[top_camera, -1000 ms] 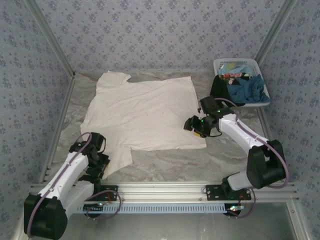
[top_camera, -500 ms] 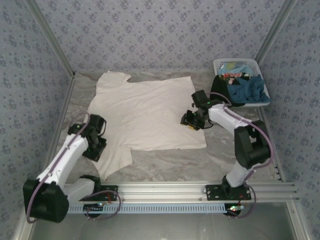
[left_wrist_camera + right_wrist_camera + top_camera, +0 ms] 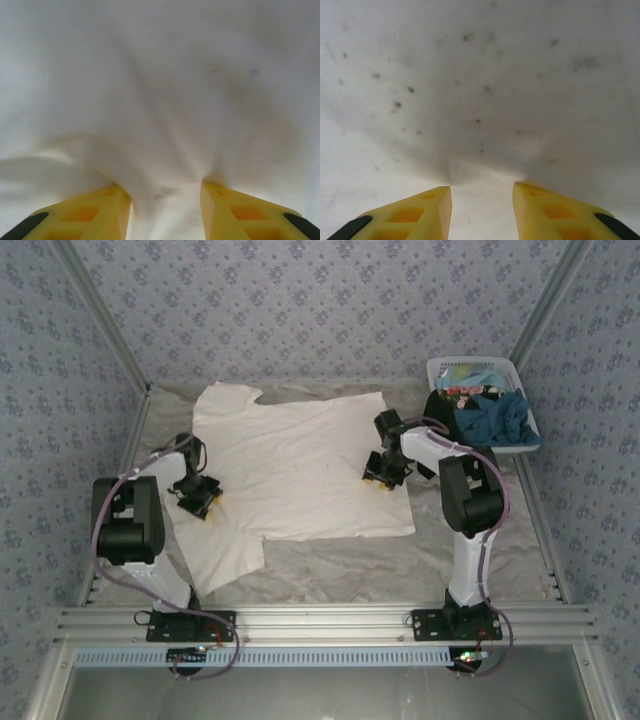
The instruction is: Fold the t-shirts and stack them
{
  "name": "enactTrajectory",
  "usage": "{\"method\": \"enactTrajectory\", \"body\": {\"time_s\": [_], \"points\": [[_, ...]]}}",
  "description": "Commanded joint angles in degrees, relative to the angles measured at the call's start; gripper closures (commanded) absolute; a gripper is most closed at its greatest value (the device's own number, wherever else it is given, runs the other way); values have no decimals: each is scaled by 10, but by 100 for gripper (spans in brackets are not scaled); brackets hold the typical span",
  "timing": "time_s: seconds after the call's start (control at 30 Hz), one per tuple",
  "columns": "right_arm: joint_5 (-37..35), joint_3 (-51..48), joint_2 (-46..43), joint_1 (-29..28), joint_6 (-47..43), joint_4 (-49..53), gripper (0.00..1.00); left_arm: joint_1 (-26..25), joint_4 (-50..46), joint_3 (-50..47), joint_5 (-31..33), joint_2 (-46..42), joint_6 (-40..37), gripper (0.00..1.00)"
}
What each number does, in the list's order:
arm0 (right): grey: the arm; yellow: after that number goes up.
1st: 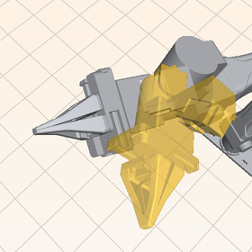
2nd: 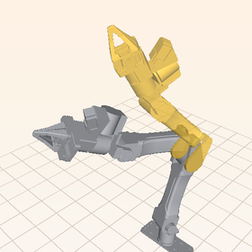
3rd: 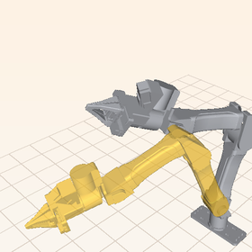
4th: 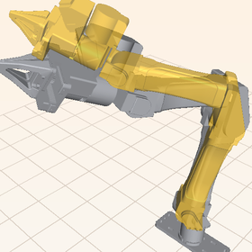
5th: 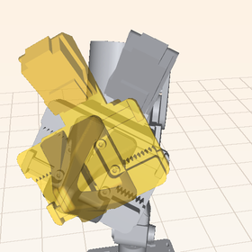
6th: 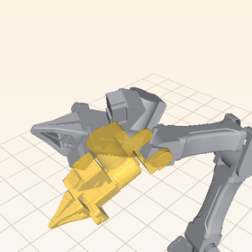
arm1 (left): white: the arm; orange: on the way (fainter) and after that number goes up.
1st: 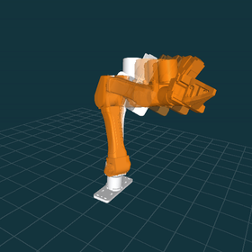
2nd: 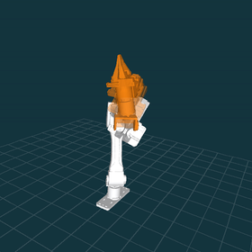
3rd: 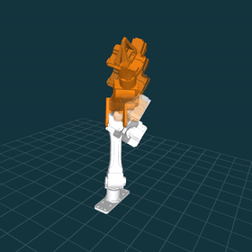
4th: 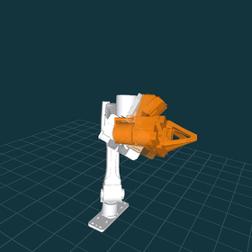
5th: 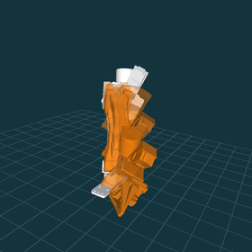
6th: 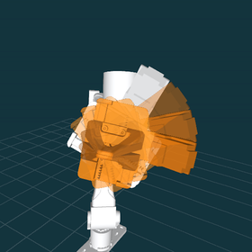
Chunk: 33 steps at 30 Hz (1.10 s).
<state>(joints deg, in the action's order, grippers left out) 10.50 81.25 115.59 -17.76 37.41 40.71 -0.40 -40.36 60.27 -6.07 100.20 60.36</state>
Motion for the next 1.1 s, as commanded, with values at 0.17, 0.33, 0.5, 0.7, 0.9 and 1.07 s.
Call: {"method": "enactTrajectory", "body": {"time_s": [0.17,0.33,0.5,0.7,0.9,1.07], "points": [[-35,54,49,72,-46,85,60,-54,37,50,-58,79,-10,58],[-29,83,42,80,-71,73,56,-55,-36,68,12,44,-15,55],[-27,75,-31,62,-82,64,51,-61,-124,19,82,-84,-33,50],[10,-12,-158,35,-65,31,47,-112,-206,-140,58,-250,28,53],[56,-114,-255,14,-41,7,45,-140,-175,-245,-2,-314,96,53],[63,-168,-292,13,-39,20,45,-167,-136,-258,-15,-275,110,53]]}}
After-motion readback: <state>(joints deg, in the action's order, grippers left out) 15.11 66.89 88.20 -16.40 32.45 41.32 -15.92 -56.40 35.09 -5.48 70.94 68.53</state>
